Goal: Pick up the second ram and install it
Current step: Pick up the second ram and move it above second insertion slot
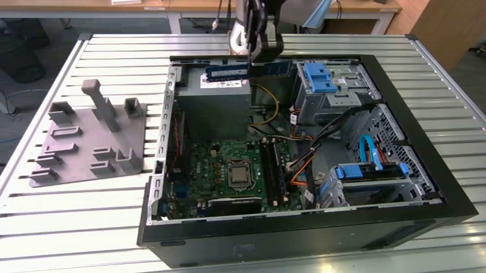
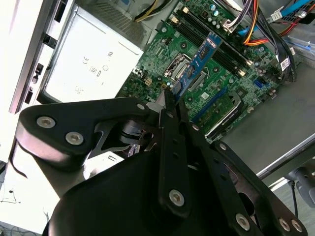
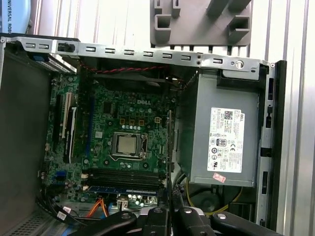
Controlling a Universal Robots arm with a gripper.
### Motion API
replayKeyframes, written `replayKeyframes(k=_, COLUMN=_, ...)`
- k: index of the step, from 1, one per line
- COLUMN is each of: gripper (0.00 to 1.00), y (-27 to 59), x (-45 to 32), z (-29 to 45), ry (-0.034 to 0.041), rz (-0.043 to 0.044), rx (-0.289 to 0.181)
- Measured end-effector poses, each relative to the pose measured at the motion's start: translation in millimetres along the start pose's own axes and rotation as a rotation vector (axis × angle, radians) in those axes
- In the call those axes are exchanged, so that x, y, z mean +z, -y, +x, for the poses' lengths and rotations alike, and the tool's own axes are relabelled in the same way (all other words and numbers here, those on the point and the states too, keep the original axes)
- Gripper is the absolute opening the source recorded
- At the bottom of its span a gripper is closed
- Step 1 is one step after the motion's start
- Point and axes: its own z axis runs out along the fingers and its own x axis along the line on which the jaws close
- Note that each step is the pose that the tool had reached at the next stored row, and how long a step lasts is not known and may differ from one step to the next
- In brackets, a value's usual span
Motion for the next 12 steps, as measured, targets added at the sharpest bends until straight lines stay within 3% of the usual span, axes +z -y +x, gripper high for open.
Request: replayKeyframes(k=12, gripper=0.14, y=1.2, x=10.8, z=8.7, ry=0.0, rz=0.0, rx=0.0)
